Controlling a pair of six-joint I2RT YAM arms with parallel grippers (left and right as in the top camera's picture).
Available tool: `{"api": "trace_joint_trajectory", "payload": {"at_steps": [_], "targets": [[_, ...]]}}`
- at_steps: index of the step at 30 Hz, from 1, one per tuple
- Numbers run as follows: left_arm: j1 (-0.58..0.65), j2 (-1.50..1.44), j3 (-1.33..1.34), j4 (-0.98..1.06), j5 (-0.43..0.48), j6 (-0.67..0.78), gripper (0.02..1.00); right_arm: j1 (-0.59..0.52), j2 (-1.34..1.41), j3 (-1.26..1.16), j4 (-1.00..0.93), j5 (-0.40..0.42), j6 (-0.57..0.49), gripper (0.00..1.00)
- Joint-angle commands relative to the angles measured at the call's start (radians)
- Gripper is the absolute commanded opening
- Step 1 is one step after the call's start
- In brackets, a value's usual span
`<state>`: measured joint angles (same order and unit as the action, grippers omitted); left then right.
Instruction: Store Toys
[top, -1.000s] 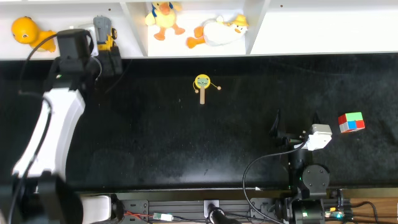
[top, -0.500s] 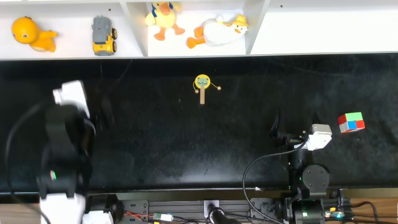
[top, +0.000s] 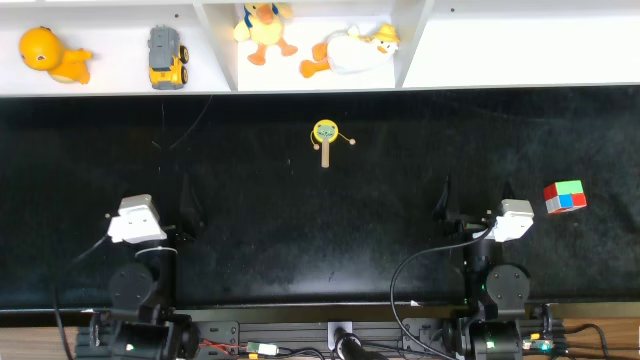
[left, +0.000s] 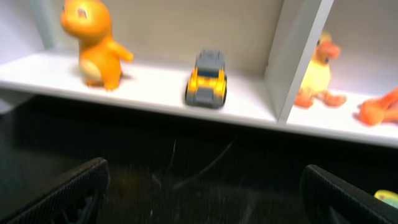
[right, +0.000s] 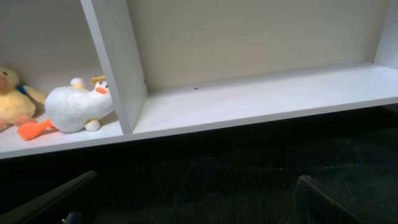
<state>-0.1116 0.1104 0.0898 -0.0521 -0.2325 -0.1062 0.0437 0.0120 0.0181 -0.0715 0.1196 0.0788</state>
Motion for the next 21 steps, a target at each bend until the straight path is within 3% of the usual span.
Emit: {"api": "trace_joint_trajectory", "payload": {"at_steps": [1,8,14,21], "targets": [[-0.005,-0.091,-0.079,0.005,-0.008,0.001,0.998,-0.004,-0.008,-0.014,0.004,0.001,0.008,0.996],[0.024,-0.108,-0.082,-0.013,0.001,0.186,0.998,-0.004,-0.008,-0.014,0.004,0.001,0.008,0.996],[0.111,-0.108,-0.081,-0.036,0.228,0.181,0.998,-0.004,-0.008,-0.014,0.004,0.001,0.008,0.993],[0.095,-0.108,-0.081,-0.032,0.232,0.147,0.998,-0.004,-0.008,-0.014,0.004,0.001,0.007,0.993]]}}
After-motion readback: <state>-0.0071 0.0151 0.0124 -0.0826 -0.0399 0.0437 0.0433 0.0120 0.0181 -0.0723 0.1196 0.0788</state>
